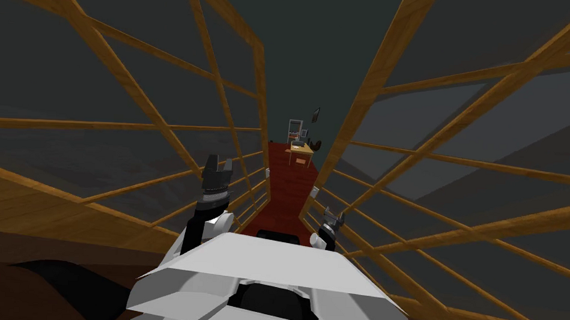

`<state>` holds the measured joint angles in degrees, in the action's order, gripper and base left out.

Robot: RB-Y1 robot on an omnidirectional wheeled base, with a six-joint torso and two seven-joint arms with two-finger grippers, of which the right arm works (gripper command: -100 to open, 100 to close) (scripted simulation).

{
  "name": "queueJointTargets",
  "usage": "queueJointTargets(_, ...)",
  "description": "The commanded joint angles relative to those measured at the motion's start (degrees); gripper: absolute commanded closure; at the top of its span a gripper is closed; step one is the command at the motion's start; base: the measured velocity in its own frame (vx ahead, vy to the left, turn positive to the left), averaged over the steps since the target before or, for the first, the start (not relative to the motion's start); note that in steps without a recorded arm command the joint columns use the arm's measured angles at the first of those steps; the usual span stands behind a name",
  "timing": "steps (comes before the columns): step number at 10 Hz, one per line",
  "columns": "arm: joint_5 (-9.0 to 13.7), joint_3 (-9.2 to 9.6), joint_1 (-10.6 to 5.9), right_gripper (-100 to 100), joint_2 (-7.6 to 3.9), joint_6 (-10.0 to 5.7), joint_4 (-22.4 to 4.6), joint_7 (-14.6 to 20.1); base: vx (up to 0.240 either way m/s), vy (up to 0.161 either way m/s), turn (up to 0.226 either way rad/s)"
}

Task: Push the door open

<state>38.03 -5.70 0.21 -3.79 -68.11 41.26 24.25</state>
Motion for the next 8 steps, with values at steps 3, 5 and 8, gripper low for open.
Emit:
queueJointTargets(3, 4.32, -1.21, -1.80, -100, 0.65, -0.41, -1.49, 5.44, -0.032, 0.017, 0.211)
queueJointTargets(5, 6.55, -1.84, -2.73, -100, 1.04, -0.53, -2.18, 8.10, -0.031, 0.016, 0.185)
queueJointTargets(8, 9.60, -2.69, -4.00, -100, 1.67, -0.71, -3.12, 11.75, -0.026, 0.019, 0.184)
